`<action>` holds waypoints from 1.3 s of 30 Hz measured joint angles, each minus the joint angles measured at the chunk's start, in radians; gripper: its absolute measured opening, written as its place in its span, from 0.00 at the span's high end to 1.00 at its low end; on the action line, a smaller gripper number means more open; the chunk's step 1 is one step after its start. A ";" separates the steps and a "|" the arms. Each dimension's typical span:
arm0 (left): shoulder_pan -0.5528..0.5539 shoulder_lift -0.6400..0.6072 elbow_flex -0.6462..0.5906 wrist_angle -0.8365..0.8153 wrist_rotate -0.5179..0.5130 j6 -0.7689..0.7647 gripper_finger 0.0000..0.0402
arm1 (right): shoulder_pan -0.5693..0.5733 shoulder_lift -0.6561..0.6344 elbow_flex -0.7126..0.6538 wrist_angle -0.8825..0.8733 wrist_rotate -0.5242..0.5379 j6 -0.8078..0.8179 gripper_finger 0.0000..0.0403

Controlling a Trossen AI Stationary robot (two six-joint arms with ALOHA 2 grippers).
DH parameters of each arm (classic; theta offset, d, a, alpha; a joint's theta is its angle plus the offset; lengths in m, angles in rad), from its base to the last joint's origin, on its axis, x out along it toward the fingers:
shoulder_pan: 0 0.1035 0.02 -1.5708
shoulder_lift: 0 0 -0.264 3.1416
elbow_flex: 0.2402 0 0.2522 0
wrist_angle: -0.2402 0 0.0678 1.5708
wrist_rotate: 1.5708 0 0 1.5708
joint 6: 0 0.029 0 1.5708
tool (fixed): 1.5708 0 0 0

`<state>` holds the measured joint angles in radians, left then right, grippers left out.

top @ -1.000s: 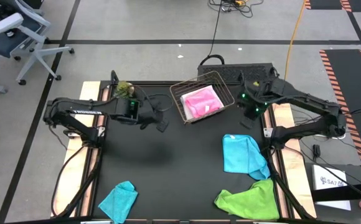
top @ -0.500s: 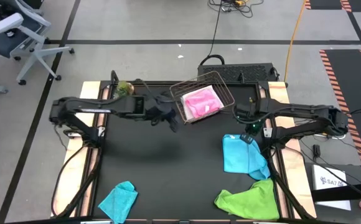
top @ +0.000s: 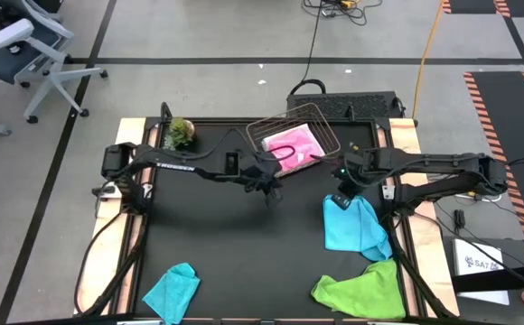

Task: Fold microfiber towels
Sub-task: Fold the right blue towel

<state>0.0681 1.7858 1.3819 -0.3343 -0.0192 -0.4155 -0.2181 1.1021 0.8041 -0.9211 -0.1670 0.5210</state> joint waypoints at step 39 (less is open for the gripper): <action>0.000 -0.234 0.002 -0.269 -0.200 -0.011 0.97 | 0.185 0.030 -0.540 1.156 0.088 0.218 1.00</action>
<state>0.0681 1.5517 1.3838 -0.6035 -0.2188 -0.4264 -0.0329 1.1320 0.2643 0.2353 -0.0787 0.7386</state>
